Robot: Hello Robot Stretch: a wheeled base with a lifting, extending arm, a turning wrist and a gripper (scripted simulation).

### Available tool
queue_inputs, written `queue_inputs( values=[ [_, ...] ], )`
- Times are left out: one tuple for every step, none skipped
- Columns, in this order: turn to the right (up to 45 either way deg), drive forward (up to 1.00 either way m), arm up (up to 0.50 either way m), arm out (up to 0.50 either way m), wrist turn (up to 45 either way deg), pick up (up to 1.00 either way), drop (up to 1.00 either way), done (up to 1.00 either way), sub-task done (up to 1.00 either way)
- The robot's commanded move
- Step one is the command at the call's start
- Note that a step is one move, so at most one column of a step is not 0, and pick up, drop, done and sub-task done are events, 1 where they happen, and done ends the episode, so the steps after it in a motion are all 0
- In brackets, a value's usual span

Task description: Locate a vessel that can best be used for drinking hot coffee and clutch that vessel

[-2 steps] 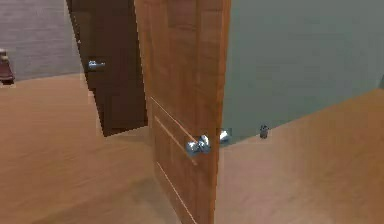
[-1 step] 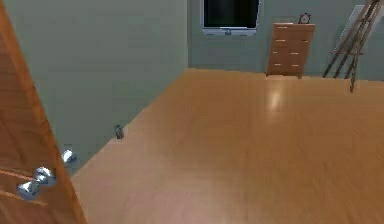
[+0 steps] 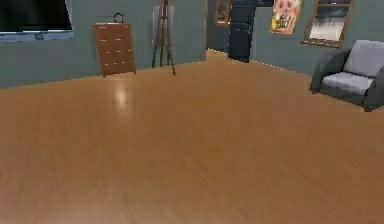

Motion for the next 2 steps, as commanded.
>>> queue_inputs(
  values=[
    [45.0,0.0,0.0,0.0,0.0,0.0,0.0,0.0,0.0],
    [24.0,0.0,0.0,0.0,0.0,0.0,0.0,0.0,0.0]
  ],
)
